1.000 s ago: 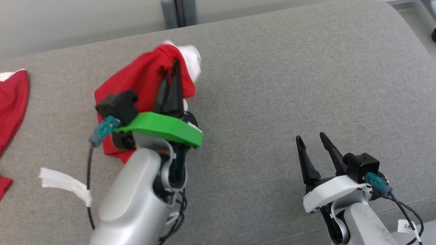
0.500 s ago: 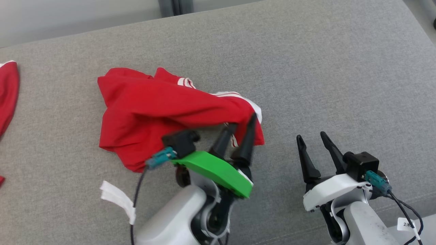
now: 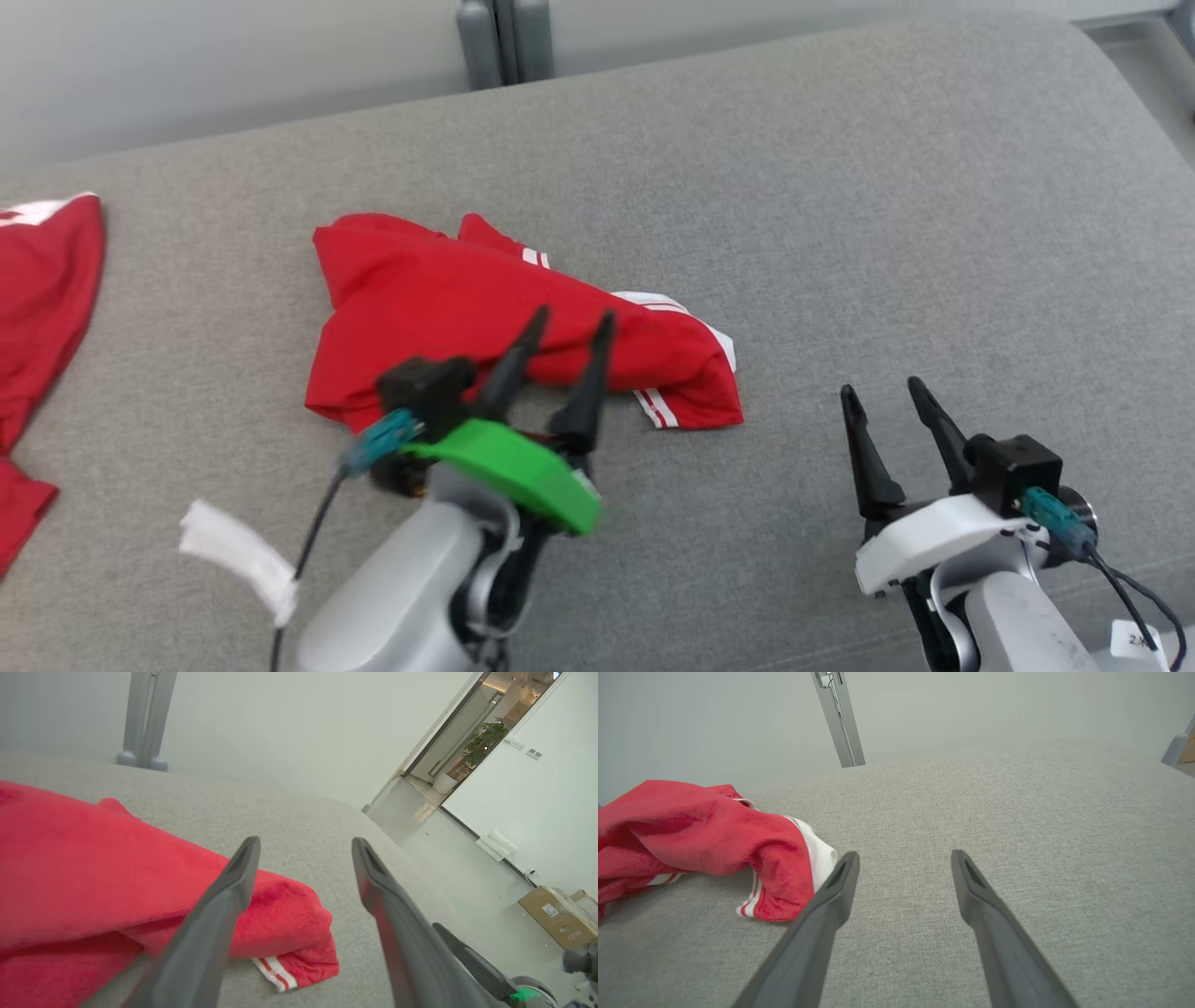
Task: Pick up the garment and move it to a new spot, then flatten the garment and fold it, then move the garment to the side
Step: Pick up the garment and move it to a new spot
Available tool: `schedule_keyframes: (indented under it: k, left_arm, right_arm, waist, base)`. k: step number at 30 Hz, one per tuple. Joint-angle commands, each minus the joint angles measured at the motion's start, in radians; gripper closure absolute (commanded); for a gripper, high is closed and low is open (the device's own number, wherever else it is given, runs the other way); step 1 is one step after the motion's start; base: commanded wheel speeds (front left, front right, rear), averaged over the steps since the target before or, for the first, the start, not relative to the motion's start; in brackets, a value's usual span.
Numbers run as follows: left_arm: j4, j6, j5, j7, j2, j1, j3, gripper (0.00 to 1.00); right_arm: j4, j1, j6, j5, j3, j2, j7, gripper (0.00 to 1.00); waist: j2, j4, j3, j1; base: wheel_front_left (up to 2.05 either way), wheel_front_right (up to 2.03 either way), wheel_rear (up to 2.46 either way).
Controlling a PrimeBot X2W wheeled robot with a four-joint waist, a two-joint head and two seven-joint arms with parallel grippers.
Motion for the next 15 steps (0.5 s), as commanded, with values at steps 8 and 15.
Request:
schedule_keyframes:
  k: [8, 15]
  left_arm:
    - [-0.117, 0.025, 0.235, 0.000, 0.068, 0.269, 0.260, 0.00]
    - [-0.192, -0.011, 0.411, 0.000, 0.054, 0.465, 0.474, 0.00]
  right_arm:
    - [-0.033, 0.088, 0.000, -0.041, -0.090, -0.005, -0.003, 0.00]
    - [-0.045, 0.140, 0.000, -0.050, -0.124, -0.010, -0.003, 0.00]
  waist:
    - [0.0000, 0.092, -0.115, 0.0000]
    - [0.0000, 0.146, -0.162, 0.0000]
  base:
    - [0.00, 0.00, 0.00]
    - [0.00, 0.00, 0.00]
